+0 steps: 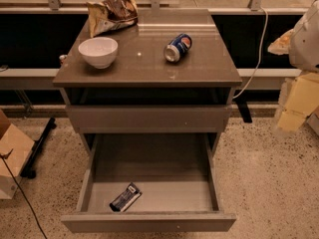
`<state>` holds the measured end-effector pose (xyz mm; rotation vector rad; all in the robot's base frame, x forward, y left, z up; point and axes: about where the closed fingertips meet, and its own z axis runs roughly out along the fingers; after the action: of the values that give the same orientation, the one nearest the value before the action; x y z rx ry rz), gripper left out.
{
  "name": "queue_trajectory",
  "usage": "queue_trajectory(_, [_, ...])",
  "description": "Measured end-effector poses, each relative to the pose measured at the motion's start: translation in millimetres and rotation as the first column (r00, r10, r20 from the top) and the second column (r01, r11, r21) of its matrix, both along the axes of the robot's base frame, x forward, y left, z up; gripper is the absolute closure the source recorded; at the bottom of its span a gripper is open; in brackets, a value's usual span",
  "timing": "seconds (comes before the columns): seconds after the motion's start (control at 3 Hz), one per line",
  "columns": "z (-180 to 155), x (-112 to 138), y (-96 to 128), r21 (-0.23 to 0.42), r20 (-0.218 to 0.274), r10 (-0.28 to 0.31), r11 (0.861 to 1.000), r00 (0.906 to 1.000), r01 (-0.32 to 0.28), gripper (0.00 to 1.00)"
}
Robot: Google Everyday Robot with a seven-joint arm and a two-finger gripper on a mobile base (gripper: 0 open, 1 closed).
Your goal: Pick rxbar blueberry from middle drawer and place on counter
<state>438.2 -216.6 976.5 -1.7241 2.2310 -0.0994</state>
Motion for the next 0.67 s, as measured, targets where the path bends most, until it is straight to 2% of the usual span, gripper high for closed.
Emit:
queue_trajectory(0.33, [-3.1,0.6,1.7,0.009,0.002,0.003,1.000,1.0000,-0.003,0.00])
queue_trajectory(0.67, [-18.6,3.2,10.0,0.051,0.011,0.018,0.999,0.9998,-0.018,0.00])
